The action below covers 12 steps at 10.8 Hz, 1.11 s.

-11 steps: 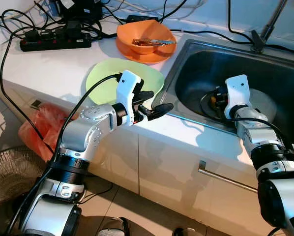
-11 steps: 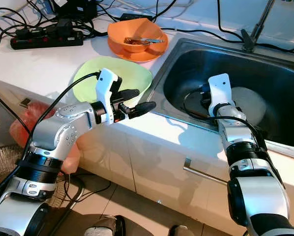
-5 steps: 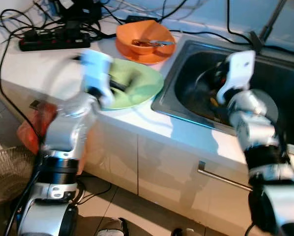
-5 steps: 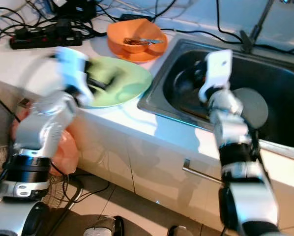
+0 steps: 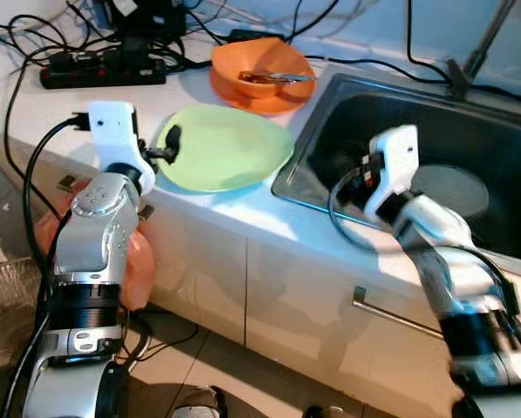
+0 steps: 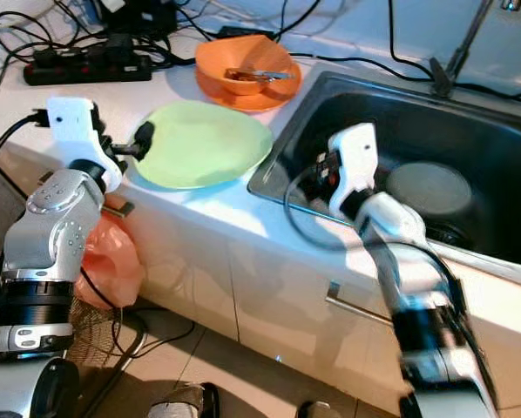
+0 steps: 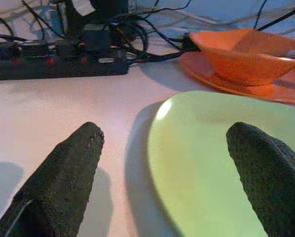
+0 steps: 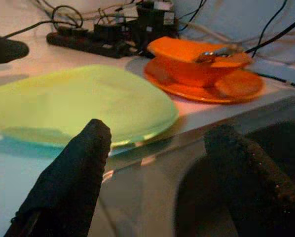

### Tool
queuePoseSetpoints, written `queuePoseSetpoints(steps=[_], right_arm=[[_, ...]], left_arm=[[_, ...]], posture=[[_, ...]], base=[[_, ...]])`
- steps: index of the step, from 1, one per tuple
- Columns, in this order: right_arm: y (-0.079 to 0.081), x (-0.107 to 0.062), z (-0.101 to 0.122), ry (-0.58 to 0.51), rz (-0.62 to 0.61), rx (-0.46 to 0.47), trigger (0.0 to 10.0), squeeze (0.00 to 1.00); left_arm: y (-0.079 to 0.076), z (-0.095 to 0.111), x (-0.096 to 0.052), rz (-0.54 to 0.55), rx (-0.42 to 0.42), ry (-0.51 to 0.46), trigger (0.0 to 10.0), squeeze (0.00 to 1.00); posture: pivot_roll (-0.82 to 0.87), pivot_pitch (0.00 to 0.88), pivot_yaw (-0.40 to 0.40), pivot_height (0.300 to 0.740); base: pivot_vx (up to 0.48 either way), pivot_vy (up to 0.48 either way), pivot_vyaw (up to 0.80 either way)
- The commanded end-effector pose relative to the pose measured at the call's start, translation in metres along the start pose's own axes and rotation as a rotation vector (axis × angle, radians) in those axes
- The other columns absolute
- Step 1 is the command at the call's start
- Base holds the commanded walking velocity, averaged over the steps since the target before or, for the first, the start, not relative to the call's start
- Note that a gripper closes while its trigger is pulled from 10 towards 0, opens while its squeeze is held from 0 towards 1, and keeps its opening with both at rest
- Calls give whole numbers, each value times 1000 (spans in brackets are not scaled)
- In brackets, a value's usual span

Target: Kitchen organization

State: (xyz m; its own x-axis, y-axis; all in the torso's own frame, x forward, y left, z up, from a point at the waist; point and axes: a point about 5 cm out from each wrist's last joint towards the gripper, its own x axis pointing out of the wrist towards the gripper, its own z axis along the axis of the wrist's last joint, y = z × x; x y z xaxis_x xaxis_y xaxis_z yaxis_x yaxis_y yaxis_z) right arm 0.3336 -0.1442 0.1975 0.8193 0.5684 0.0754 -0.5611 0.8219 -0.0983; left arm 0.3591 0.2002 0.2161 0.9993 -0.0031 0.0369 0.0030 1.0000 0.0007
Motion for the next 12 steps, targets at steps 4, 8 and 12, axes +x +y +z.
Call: queuePoseSetpoints(steps=[4, 8, 12], right_arm=[[21, -17, 18, 19, 172, -26, 10000, 0], [31, -28, 26, 46, 247, -55, 10000, 0], [33, -33, 32, 67, 286, -83, 10000, 0]], left_arm=[[13, -16, 9, 57, -211, 156, 10000, 0], [-15, -15, 21, -129, -465, 273, 10000, 0], [-33, -26, 21, -198, -806, 455, 10000, 0]], posture=[[99, 102, -3, 740], [77, 105, -2, 740], [66, 111, 0, 740]], base=[[0, 0, 0], [0, 0, 0], [0, 0, 0]])
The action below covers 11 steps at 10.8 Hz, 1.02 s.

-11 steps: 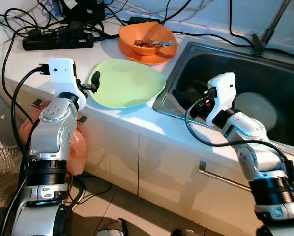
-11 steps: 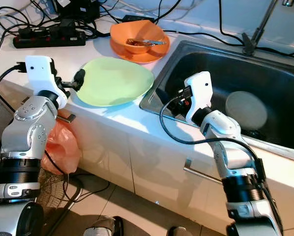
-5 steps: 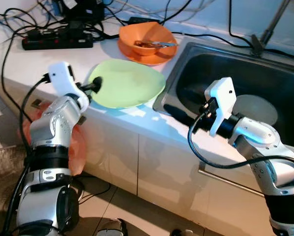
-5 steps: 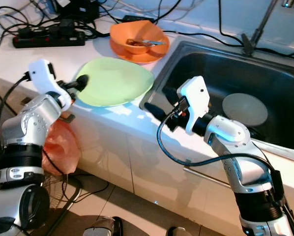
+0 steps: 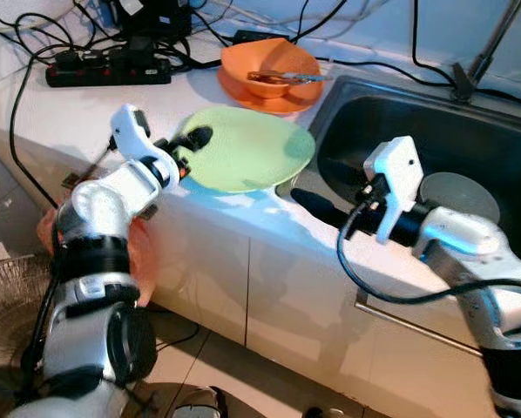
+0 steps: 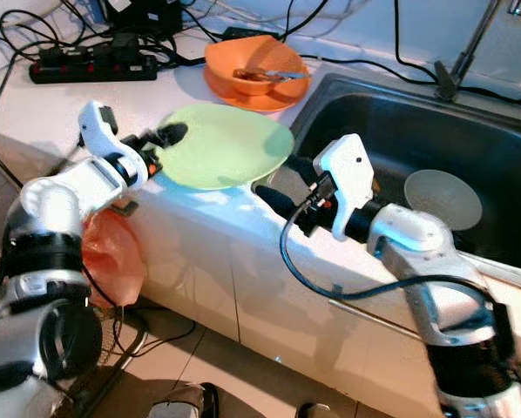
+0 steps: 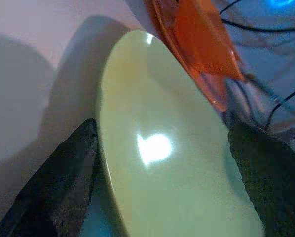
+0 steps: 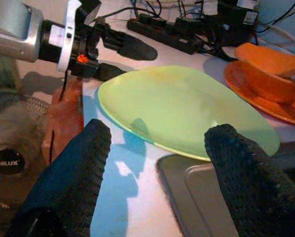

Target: Kitchen organization

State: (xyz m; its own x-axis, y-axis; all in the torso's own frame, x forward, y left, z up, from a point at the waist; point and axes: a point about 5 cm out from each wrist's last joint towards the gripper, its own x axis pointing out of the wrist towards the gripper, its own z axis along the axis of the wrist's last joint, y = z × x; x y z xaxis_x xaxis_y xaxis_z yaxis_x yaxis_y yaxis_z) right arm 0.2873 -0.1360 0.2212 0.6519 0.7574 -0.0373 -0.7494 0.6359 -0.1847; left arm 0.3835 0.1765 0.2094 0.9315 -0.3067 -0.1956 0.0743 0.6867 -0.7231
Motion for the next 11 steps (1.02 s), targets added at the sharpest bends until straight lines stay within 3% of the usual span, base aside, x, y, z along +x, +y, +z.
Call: queuePoseSetpoints(steps=[1, 2, 5, 11], right_arm=[[4, -2, 3, 2, 33, -9, 10000, 0], [4, -5, 3, 29, 52, -32, 10000, 0], [2, -7, 4, 48, 48, -53, 10000, 0], [1, -6, 1, 58, 52, -54, 10000, 0]], left_arm=[[7, -19, 4, 33, -56, 99, 4353, 0], [5, -18, 4, 12, -112, 104, 314, 0], [4, -17, 3, 2, -185, 108, 0, 0], [6, -17, 1, 9, -212, 120, 0, 0]], posture=[[63, 111, 0, 740], [63, 111, 0, 740], [64, 108, 1, 740], [71, 99, 0, 740]], base=[[0, 0, 0], [0, 0, 0], [0, 0, 0], [0, 0, 0]])
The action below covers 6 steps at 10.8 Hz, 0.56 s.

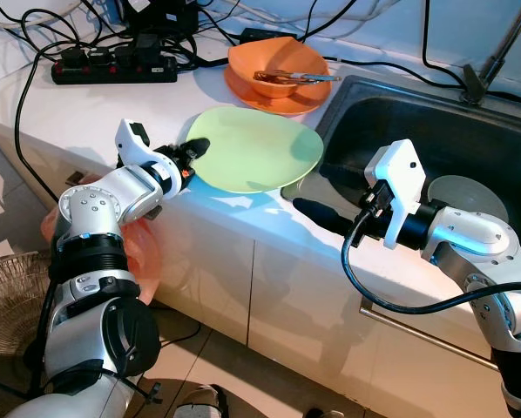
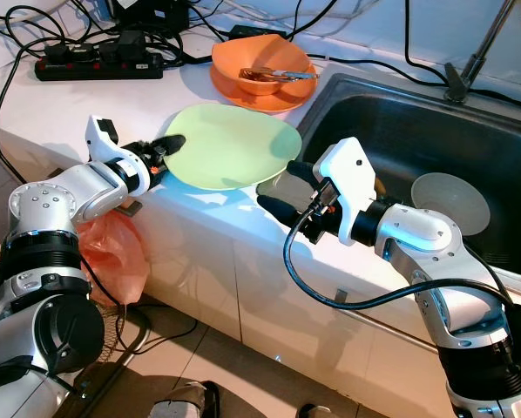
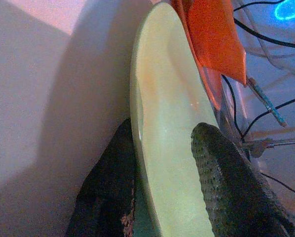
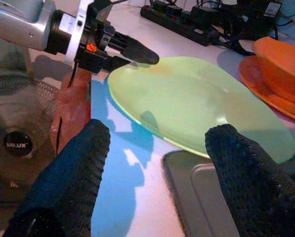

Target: Kitchen organization

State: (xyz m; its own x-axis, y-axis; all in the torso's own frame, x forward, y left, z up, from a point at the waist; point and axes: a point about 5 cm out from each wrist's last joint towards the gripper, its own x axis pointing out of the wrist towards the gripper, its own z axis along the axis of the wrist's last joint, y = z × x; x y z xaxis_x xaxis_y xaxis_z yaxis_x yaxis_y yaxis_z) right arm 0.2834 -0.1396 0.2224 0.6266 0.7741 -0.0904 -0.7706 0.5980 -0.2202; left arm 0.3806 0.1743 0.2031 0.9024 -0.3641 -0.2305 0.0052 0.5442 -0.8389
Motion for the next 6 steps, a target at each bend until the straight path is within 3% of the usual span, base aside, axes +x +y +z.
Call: queuePoseSetpoints(steps=[1, 3, 6], right_arm=[[0, 0, 0, 11, 13, -16, 10000, 0], [-8, 0, -6, 42, -51, 5, 10000, 0], [-18, 1, -13, 48, -123, 77, 10000, 0]], left_arm=[[5, -9, 2, 19, -19, 42, 0, 0], [1, -8, 1, -14, -11, 33, 0, 0], [0, -32, 0, -74, -36, 104, 0, 0]], posture=[[71, 96, -1, 740], [75, 92, 2, 740], [77, 92, 3, 740]], base=[[0, 0, 0], [0, 0, 0], [0, 0, 0]])
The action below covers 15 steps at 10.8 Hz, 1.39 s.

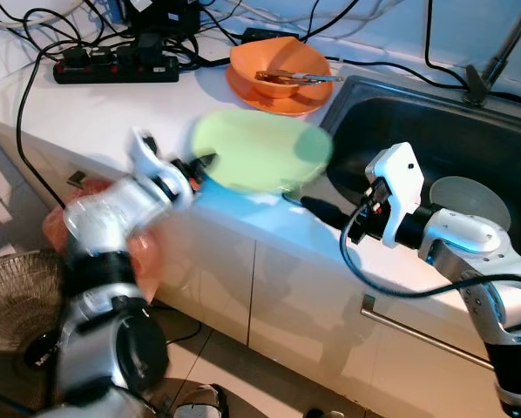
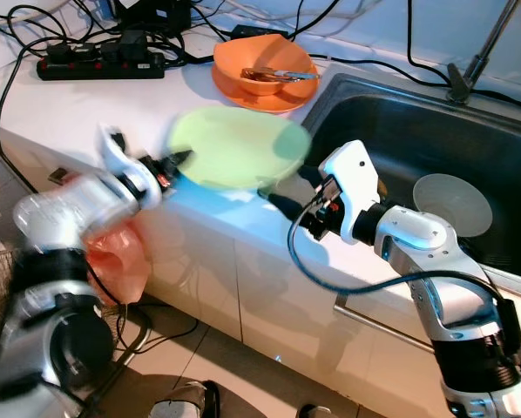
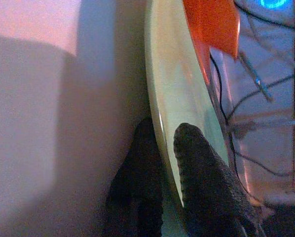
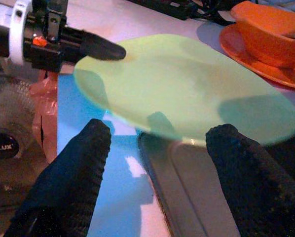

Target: Kitchen organization

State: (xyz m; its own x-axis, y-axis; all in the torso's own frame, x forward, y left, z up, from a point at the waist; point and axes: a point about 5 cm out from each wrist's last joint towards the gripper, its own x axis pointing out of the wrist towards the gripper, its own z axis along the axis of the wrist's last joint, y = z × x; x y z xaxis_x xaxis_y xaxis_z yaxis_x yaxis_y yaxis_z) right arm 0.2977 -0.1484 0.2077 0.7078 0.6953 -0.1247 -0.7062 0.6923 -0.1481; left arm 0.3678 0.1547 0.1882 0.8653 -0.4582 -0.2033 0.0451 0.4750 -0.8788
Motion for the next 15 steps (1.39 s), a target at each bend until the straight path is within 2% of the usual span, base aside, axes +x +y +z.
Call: queuePoseSetpoints(steps=[1, 3, 6, 7, 8, 10, 12, 15], right_arm=[[-10, -2, 4, -9, -56, 15, 10000, 0], [-16, -2, 4, -6, -93, 17, 10000, 0], [-26, 0, 3, 0, -178, 43, 10000, 0], [-37, 2, 2, -14, -265, 127, 10000, 0], [-39, 3, 2, -20, -286, 155, 10000, 0], [-44, 7, 4, -67, -329, 284, 10000, 0], [-51, 12, 8, -109, -384, 347, 10000, 0], [-55, 15, 9, -137, -419, 427, 10000, 0]], left_arm=[[-1, -8, 2, -12, -8, 34, 0, 0], [4, -11, 1, -5, -22, 35, 0, 0], [0, -19, -1, -56, -19, 31, 0, 0], [-5, -20, -2, -115, -20, 22, 0, 0], [-7, -20, -2, -132, -20, 19, 0, 0], [-18, -20, -4, -221, -4, 12, 0, 0], [-31, -10, -7, -304, 11, -56, 0, 0], [-42, -9, -10, -381, 17, -68, 0, 0]], posture=[[79, 91, 3, 740], [77, 90, 1, 740], [79, 92, 2, 740], [80, 92, 2, 740], [80, 92, 2, 740], [80, 92, 2, 740], [80, 92, 2, 740], [84, 91, 3, 740]], base=[[0, 0, 0], [0, 0, 0], [0, 0, 0], [0, 0, 0], [0, 0, 0], [0, 0, 0], [0, 0, 0], [0, 0, 0]])
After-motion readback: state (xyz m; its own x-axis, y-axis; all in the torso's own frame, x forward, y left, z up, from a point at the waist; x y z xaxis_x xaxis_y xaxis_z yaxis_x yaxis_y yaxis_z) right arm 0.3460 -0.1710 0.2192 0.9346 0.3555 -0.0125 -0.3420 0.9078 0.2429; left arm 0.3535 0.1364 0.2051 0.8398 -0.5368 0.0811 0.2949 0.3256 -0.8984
